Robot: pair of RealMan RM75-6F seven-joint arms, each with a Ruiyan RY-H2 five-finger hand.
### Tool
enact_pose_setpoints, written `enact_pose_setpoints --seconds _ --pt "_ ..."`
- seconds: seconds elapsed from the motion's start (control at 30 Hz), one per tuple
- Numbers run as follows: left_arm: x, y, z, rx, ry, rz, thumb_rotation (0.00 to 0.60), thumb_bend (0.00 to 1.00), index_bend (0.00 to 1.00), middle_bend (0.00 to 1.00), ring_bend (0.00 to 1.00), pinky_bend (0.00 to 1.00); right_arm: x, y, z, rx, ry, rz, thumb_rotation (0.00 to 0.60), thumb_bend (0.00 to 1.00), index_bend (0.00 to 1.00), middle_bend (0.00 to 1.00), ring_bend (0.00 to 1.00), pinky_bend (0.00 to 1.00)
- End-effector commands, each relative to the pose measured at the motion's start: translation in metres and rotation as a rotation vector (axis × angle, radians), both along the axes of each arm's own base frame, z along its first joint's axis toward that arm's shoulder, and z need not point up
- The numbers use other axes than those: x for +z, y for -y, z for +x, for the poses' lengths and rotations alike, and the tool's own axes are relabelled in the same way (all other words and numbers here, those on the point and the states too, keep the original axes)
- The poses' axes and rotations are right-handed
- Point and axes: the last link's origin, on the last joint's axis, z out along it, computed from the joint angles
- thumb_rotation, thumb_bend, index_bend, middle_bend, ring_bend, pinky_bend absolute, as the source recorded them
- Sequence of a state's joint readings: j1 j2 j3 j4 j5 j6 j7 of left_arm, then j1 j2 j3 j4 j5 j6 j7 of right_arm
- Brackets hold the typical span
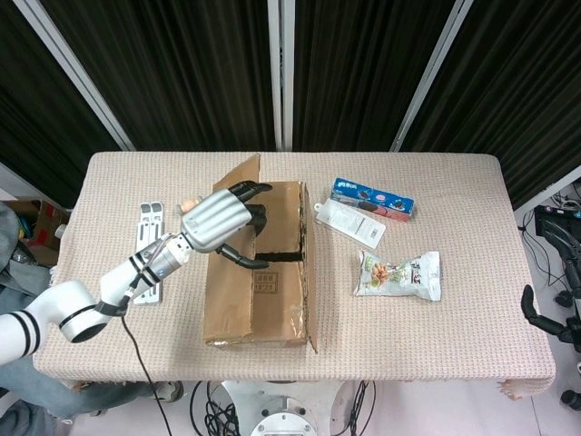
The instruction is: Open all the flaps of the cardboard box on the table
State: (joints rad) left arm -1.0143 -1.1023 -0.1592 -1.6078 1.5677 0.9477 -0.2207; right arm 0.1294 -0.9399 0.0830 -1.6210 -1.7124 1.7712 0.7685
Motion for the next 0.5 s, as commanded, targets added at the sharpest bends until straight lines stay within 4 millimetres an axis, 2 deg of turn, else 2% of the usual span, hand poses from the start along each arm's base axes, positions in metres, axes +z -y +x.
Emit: enact_pose_setpoints --seconds 0.03,0.5 --pt "0.014 0.003 -0.011 0.046 0.016 0.010 0.023 0.00 0.61 0.48 0.10 0.18 0.000 0.000 0.001 0.002 0.002 -0.002 0.600 0.51 0.00 0.01 0.00 0.00" --pt "0.066 0.014 -0.066 0.144 0.079 0.137 0.019 0.00 0.61 0.48 0.10 0.18 -0.006 0.003 0.007 0.013 -0.009 0.018 0.600 0.51 0.00 0.01 0.00 0.00"
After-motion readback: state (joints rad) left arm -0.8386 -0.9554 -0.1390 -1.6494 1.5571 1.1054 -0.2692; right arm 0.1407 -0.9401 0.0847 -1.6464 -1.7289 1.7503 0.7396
